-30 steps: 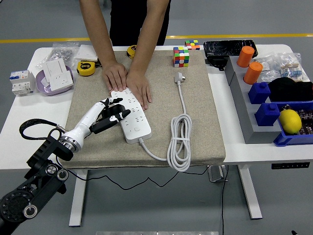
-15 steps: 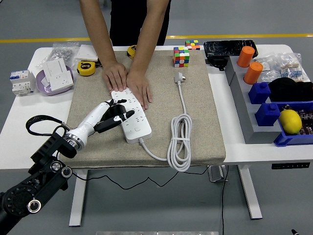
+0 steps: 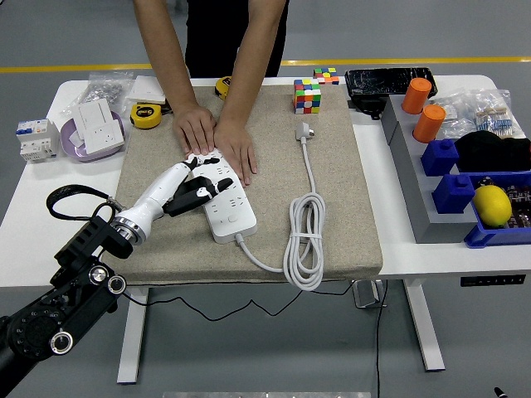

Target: Pick up the plug,place it near the board,insert it into the board,press the button

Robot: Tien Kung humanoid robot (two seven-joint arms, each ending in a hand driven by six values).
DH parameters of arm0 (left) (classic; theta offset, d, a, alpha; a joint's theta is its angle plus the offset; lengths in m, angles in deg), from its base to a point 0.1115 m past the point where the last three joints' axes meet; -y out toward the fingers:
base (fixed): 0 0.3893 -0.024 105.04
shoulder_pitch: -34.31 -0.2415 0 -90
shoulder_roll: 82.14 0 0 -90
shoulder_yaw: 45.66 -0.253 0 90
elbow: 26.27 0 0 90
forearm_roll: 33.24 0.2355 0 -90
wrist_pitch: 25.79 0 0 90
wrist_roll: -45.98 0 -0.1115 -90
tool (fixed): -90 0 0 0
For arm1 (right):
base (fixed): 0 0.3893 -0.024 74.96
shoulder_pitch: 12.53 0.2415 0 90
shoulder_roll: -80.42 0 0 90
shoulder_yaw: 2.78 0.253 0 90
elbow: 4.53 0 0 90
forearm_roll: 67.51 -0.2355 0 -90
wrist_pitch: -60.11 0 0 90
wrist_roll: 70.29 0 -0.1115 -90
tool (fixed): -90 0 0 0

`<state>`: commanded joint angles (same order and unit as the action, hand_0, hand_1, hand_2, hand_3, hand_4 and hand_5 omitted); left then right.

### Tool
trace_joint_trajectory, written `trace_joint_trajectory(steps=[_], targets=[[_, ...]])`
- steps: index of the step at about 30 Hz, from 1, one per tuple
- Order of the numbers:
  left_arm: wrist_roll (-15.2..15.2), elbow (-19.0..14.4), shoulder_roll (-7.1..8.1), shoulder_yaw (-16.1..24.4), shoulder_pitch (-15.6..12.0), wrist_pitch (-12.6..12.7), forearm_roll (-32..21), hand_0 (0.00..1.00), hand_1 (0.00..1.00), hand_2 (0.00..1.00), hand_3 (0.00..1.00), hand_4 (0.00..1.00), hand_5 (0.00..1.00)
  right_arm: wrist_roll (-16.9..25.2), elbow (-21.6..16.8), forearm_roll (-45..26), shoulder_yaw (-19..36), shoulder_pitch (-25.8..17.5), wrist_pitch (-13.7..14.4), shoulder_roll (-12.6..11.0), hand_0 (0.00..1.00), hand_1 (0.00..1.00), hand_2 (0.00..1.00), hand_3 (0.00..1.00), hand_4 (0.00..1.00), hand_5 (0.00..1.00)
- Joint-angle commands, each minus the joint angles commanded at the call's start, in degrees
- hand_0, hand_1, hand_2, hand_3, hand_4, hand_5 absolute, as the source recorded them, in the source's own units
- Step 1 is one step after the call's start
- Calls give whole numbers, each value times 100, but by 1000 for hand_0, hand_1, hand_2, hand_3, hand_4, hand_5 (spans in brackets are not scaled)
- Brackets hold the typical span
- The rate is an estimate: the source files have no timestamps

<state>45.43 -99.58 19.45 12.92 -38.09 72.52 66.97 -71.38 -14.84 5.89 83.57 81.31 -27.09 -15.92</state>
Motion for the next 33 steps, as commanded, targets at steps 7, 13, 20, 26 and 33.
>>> trace_joint_trajectory(steps=[7, 13, 20, 26, 33], targets=[[150, -604, 235, 29, -285, -39, 353, 909, 938, 888, 865, 998, 998, 10, 0, -6, 20, 1, 3, -5, 837, 766, 747, 768, 998, 884], [227, -728, 397, 75, -565, -67, 552, 901, 934, 878, 851, 998, 998, -1, 0, -10, 43, -12, 9, -14, 837, 766, 747, 768, 998, 888], [221, -401, 379, -23, -515, -101, 529, 902, 935, 880, 853, 998, 998, 15, 0, -17, 22, 1, 3, -15, 837, 766, 747, 768, 998, 889], [242, -154, 349, -138, -401, -146, 509, 901, 935, 881, 856, 998, 998, 1, 0, 0, 28, -13, 4, -22, 837, 766, 747, 768, 998, 890], [264, -30, 289, -283, -241, -178, 516, 901, 932, 881, 855, 998, 998, -6, 0, 24, 36, -25, 3, -25, 838, 766, 747, 768, 998, 890]])
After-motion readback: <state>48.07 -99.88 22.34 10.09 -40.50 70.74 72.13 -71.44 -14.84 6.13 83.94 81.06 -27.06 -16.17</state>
